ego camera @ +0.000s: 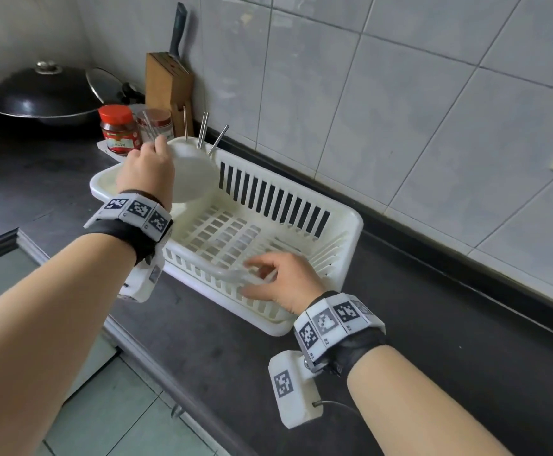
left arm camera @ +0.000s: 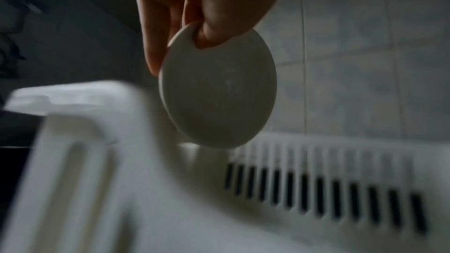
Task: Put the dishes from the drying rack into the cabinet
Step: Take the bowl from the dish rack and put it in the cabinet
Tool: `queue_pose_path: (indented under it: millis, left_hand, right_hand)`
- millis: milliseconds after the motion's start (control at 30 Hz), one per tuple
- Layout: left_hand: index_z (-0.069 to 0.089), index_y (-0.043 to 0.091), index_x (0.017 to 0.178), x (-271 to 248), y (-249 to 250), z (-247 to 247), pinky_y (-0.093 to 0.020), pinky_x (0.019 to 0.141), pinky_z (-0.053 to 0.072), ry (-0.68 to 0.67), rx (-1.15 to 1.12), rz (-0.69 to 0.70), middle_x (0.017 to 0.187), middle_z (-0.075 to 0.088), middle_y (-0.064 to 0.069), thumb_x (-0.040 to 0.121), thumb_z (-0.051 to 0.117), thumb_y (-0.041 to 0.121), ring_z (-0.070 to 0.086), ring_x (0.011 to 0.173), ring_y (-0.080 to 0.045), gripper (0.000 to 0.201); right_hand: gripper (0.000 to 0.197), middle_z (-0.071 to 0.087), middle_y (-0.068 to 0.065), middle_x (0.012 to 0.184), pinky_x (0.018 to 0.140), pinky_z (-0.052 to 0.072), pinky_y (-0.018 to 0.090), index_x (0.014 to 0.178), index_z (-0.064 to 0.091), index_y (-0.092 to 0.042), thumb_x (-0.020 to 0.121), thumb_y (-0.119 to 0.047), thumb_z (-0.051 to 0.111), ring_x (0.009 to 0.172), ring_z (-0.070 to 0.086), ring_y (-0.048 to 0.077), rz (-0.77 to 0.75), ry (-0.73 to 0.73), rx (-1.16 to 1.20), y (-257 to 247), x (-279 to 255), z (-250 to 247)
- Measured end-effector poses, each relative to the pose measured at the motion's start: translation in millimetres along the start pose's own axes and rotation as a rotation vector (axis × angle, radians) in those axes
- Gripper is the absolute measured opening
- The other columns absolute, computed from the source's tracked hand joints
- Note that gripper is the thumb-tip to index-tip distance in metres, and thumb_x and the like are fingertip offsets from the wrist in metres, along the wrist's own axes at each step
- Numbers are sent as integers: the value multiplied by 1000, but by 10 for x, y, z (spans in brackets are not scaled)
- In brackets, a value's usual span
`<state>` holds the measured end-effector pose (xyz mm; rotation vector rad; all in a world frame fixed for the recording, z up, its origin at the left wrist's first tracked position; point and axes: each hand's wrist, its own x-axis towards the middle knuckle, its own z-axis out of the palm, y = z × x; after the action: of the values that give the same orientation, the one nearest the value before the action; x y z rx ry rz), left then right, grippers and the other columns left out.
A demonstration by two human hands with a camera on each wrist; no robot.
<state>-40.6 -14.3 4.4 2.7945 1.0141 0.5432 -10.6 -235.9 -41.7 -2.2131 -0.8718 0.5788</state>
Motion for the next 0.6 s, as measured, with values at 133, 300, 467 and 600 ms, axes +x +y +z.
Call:
queue_pose_path:
  millis: [133,300,467,600]
  left_hand:
    - [42,4,132,-333,361,-317,-49,91,41,11,-285,11,123,55,-29,88,36,-3,53,111,-45,45]
    - [59,0,114,-1127,739,-389,-39,79,50,-138,-553,101,106,63,-26,87,39,3,60,98,-40,34]
    - [68,24,102,-2238,1087,-503,-53,80,54,-378,-984,69,90,63,-3,73,46,14,61,92,-27,37]
    - [63,39,81,-3177,1408,-512,-46,69,58,-609,-1151,38,81,63,4,70,50,20,61,80,-17,25]
  right_hand:
    - [89,55,-6,115,88,47,32,145,24,-26,72,-45,70,91,55,12,32,278,148,-68,-133,-32]
    - [56,55,3,114,71,57,32,140,33,-19,90,-34,52,84,59,18,90,447,568,-4,-622,-118]
    - [28,58,-12,83,63,48,21,106,55,-26,85,-7,51,80,56,11,130,670,623,403,-1534,-172]
    - [27,56,-10,79,38,45,18,101,50,-26,85,-4,53,71,55,9,277,696,689,805,-2537,-79]
